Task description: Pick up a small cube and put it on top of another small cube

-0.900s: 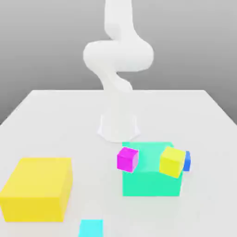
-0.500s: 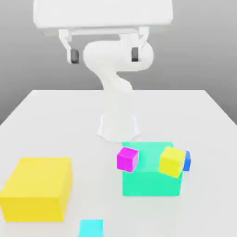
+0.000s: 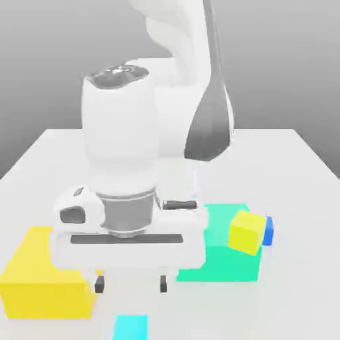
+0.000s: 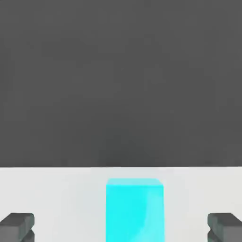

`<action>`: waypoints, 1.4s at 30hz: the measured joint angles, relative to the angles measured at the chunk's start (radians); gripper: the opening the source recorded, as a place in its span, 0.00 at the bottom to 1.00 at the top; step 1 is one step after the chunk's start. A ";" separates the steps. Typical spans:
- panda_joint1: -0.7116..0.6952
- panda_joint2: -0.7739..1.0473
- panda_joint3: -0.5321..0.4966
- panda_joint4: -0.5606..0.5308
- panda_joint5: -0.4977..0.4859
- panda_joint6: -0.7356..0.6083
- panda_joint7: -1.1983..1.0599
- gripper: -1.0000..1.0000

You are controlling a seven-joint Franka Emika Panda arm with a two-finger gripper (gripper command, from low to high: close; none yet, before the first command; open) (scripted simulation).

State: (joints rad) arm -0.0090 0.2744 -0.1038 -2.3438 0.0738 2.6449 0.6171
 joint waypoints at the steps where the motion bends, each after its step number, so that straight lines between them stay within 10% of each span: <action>1: -0.003 0.036 0.001 0.002 0.002 0.019 -0.004 0.50; 5: -0.023 0.181 0.023 0.026 0.023 0.126 -0.022 0.50; 6: -0.026 0.202 0.027 0.030 0.027 0.143 -0.025 0.00; 18: -0.010 0.041 0.015 -0.006 -0.012 0.018 -0.017 0.00; 37: 0.321 -0.633 0.167 -0.339 -0.039 -0.323 -0.963 0.00; 42: 0.346 -0.555 0.175 -0.406 -0.039 -0.178 -1.023 0.00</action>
State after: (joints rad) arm 0.3374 -0.2804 0.0709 -2.7497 0.0349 2.4673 -0.4057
